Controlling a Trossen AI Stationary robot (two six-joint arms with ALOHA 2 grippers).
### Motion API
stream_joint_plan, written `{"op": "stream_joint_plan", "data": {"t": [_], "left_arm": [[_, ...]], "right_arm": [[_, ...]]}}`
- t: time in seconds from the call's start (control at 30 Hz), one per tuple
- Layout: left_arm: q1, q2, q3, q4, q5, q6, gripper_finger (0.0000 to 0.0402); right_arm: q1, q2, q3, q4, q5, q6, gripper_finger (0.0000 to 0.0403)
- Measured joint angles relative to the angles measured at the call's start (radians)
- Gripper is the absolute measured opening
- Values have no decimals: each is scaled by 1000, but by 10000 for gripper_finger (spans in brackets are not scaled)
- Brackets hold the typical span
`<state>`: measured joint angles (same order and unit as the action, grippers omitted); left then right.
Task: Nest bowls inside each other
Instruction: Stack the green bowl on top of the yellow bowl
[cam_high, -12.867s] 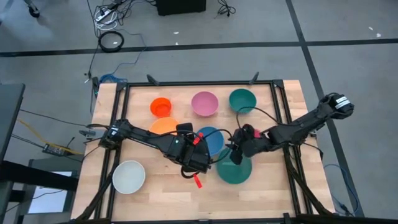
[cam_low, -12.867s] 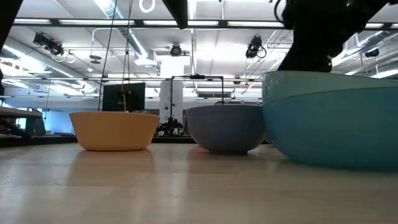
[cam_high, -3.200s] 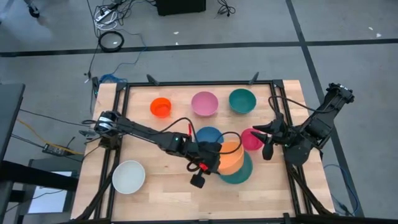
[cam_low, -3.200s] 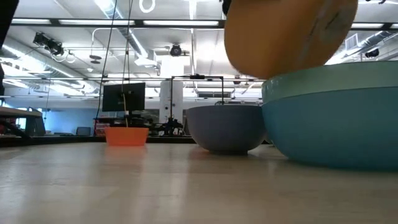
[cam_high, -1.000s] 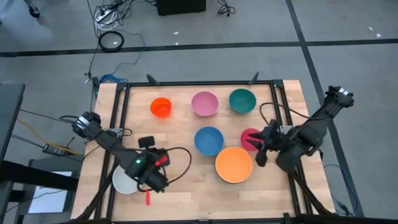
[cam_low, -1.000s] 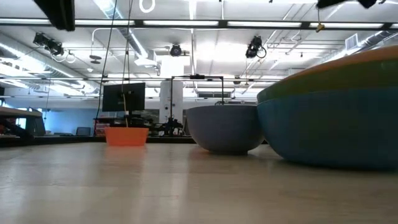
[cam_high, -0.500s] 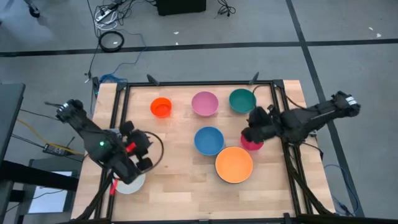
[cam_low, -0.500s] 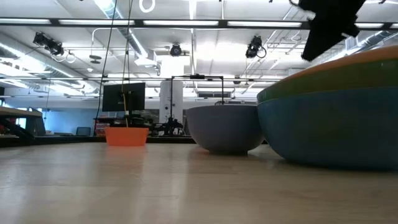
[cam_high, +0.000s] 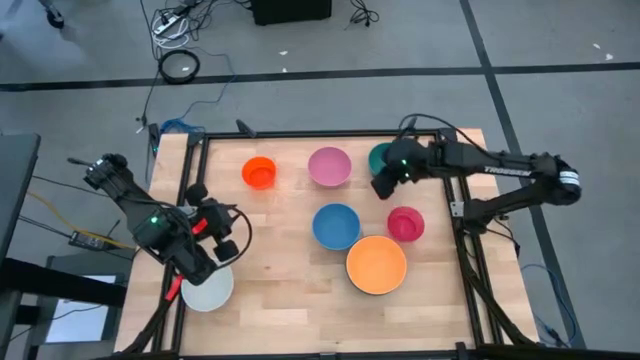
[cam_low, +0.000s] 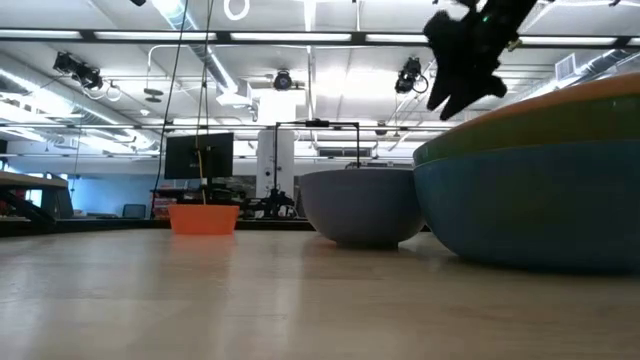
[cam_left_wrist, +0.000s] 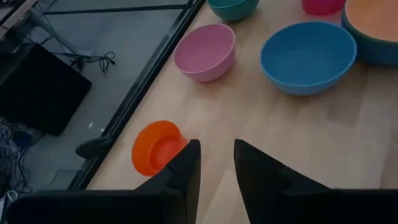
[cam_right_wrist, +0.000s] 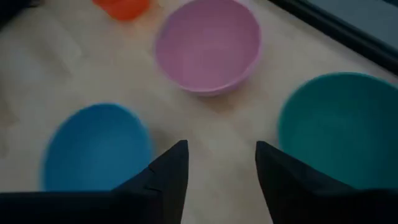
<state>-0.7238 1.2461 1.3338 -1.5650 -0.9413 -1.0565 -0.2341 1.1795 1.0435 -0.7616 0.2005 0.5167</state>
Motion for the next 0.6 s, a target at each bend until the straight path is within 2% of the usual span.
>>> {"op": "stream_joint_plan", "data": {"t": [0.27,0.6], "left_arm": [[0,1,0,3,-3,-55,106],[0,1,0,4,-3,-73,106]], "right_arm": [[-139,147,0,-1,-12,-107,216],[-172,294,-1,-1,-12,-161,207]]}}
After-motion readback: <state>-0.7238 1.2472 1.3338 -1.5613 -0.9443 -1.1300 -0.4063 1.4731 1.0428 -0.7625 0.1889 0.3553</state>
